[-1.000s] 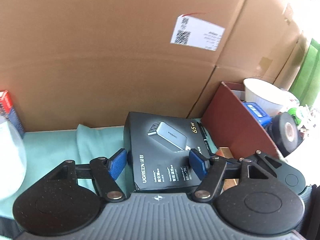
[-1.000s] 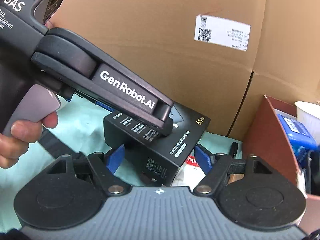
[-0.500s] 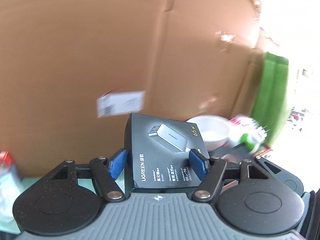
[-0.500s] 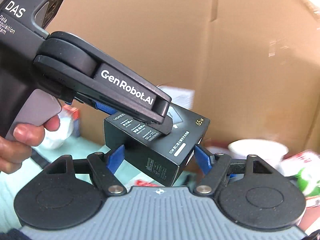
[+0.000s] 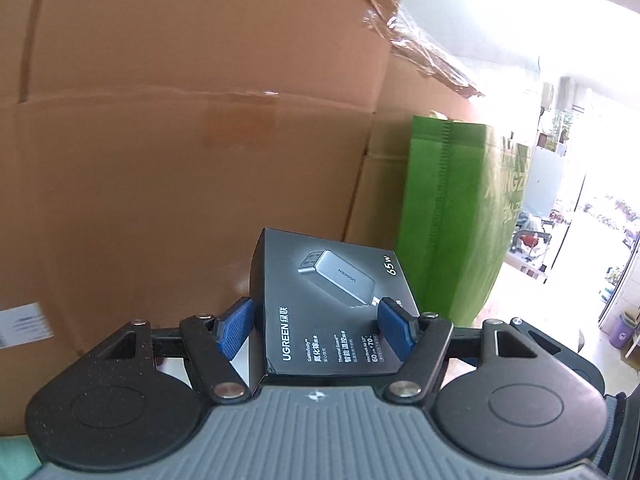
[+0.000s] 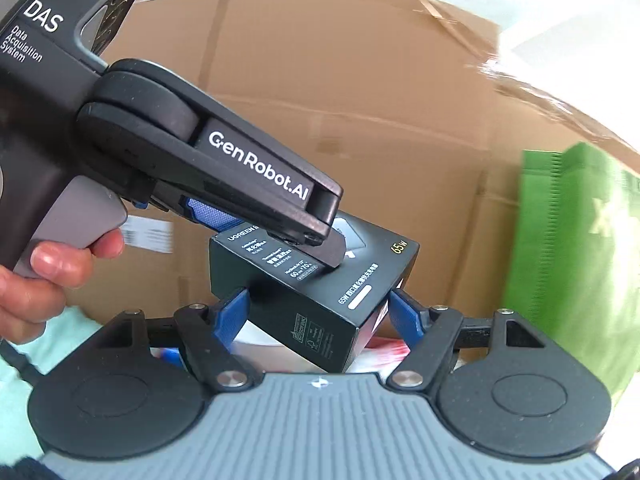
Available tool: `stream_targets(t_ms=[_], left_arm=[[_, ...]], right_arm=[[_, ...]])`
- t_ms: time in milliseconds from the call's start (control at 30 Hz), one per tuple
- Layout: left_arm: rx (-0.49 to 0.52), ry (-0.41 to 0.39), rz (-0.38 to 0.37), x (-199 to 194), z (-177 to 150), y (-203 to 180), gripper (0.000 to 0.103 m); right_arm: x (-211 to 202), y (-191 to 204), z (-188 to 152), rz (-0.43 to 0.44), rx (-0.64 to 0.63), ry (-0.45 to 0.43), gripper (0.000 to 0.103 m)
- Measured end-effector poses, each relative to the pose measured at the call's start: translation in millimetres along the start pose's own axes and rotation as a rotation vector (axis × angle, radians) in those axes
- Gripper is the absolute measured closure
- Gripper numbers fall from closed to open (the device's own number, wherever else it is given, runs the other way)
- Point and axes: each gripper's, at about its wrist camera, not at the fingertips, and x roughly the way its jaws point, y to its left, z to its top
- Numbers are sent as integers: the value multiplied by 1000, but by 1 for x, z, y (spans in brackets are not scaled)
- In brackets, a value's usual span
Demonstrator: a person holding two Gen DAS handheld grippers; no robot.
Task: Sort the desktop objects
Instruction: 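Carry the charger box with the left gripper toward the brown box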
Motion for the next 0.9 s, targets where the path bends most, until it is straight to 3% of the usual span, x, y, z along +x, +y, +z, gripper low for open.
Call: stream_targets(t_ms=[233,467,600,900], left_arm=[[-75,34,-46,64,12,-14,32],[-220,140,-70,116,2,6,32],[-215,179,-69,127,-9,12,35],[-183,203,-59,118,-26,22,35]], right_arm=[[16,-60,-7,-19,-7,33,29],[48,-99,-20,51,43,125,29],[69,-109,-28,94,53,183,29],[74,-100,-36,190,43,195,28]])
